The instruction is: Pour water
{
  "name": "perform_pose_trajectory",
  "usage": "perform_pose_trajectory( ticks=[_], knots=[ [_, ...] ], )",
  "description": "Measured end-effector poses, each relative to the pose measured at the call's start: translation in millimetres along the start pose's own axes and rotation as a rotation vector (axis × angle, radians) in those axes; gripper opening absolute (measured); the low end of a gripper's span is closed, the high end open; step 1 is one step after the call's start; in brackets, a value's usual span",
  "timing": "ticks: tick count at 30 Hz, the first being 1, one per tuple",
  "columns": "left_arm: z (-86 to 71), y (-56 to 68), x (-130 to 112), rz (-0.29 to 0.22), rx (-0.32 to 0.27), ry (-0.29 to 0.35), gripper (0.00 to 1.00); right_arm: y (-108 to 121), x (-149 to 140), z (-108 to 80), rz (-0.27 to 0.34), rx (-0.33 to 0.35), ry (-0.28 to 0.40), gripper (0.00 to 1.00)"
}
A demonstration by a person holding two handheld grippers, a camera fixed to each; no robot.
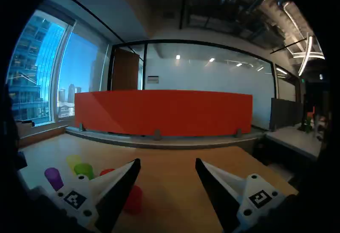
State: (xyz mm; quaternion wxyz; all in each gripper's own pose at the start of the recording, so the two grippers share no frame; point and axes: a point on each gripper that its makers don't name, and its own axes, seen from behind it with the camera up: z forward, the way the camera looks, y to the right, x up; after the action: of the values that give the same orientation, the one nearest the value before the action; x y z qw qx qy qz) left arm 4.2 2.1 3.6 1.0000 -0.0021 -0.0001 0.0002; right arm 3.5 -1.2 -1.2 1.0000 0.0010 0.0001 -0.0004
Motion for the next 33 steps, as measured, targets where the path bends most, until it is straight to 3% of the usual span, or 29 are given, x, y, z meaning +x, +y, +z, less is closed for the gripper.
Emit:
perform_pose_trajectory(
  ticks=[5,14,23,33],
  knots=[
    [14.8,8.7,28.2,0.001,-0.023,0.007,0.98,-5.1,24.9,-4.4,-0.003,0.013,-0.001,1.00],
    [23.6,18.5,80.6,0.020,-0.076,0.025,0.98,-10.8,76.1,-3.6,0.019,0.054,0.011,1.00],
    [25.0,44.2,97.0,0.043,-0.187,0.014,0.98,-20.7,91.0,-0.3,0.031,0.115,0.008,1.00],
    [21.2,72.2,109.9,0.050,-0.350,0.006,0.98,-53.1,102.3,-7.3,0.005,0.287,0.007,1.00]
  ],
)
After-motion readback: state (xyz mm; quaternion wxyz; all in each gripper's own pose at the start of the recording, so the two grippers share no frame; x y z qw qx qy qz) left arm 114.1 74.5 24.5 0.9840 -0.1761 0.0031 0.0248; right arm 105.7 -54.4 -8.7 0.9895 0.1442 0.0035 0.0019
